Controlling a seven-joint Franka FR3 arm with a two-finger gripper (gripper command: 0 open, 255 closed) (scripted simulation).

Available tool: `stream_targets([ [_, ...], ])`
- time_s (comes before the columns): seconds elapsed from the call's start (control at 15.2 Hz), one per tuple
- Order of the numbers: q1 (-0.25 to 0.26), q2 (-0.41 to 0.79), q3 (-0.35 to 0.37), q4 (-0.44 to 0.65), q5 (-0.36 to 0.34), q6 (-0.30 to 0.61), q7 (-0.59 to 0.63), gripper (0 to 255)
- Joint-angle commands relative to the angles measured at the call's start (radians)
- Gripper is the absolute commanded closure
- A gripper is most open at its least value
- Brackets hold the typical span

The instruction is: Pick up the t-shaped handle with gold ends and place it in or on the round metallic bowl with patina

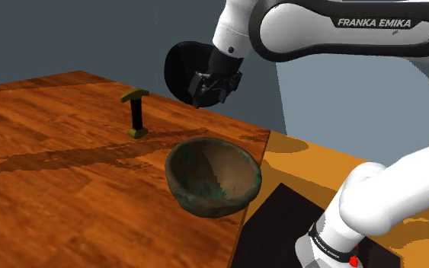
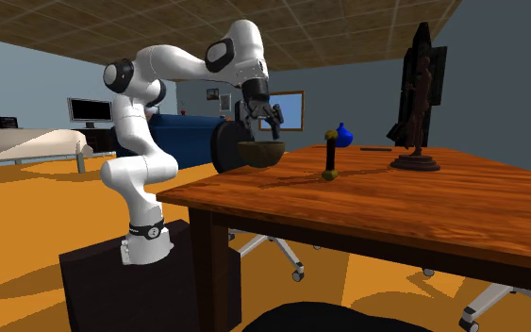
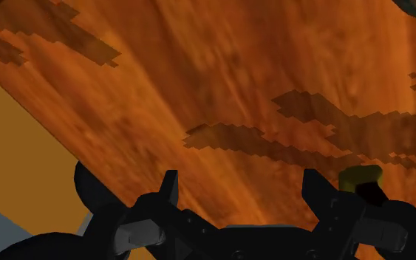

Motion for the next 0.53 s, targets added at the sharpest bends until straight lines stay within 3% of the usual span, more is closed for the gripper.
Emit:
stream_targets([
  [0.0,-0.01,0.063,0.06,0.04,-0.042,0.019,0.06,0],
  [0.46,-0.044,0.341,0.27,0.235,-0.285,0.017,0.3,0],
])
